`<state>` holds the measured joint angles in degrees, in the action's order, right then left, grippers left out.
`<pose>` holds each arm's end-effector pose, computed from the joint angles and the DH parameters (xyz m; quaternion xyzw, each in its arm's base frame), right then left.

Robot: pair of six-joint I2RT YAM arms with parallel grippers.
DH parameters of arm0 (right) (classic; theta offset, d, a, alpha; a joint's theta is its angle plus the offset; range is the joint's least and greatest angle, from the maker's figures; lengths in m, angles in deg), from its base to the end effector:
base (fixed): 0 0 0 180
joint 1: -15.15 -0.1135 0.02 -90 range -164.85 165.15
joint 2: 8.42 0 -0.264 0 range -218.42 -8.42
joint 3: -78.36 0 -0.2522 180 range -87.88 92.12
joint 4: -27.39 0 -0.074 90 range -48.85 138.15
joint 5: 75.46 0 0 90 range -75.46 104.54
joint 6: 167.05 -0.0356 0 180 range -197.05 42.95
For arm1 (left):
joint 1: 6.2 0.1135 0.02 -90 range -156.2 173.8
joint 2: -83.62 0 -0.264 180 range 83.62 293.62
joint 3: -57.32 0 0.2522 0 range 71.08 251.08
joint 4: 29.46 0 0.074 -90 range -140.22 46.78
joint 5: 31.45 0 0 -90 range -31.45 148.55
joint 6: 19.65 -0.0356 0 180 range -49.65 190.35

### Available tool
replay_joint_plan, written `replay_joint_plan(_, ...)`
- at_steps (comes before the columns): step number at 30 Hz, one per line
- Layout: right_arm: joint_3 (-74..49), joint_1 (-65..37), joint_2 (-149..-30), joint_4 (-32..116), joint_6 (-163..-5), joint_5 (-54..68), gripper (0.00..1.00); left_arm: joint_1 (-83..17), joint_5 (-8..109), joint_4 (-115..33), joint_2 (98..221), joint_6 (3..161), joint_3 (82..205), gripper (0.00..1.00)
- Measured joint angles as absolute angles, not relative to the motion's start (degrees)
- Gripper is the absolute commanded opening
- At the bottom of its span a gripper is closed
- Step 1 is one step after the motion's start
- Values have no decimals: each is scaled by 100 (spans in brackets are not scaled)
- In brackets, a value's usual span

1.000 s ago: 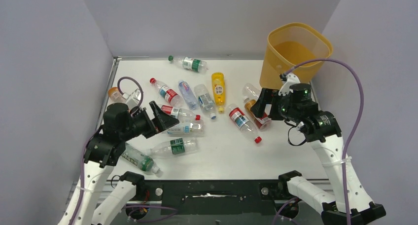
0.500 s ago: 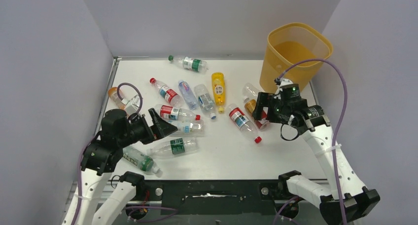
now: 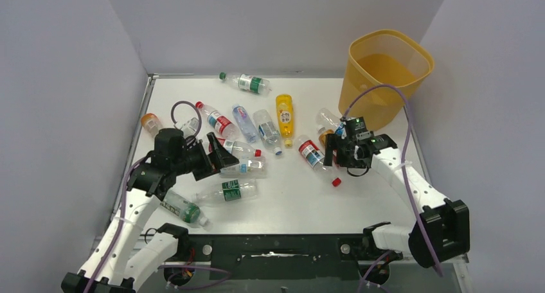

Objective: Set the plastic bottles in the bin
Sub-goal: Pick up the plastic bottle at the center of the board.

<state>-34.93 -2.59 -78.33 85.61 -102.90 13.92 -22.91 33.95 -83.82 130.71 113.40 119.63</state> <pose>0.2223 0.0715 0.2511 0.0672 0.9667 0.0965 0.2272 0.1548 -0.0620 0.3059 -0.1120 0.8800 -0.3758 0.2679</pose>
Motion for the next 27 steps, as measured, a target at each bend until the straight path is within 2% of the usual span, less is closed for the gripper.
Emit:
replay_joint_plan(10,-3530,-305,-8773,7919,-9818,1389,79,-2370,3402,-7844,13357,11473,11703,97)
replay_joint_plan(21,-3733,-694,-9203,7530,-9741,1332,85,-2647,3441,-7673,13523,11495,11605,97)
replay_joint_plan(27,-3733,-1162,-9597,7375,-9905,1396,71,-2859,3640,-8176,13656,11167,11780,97)
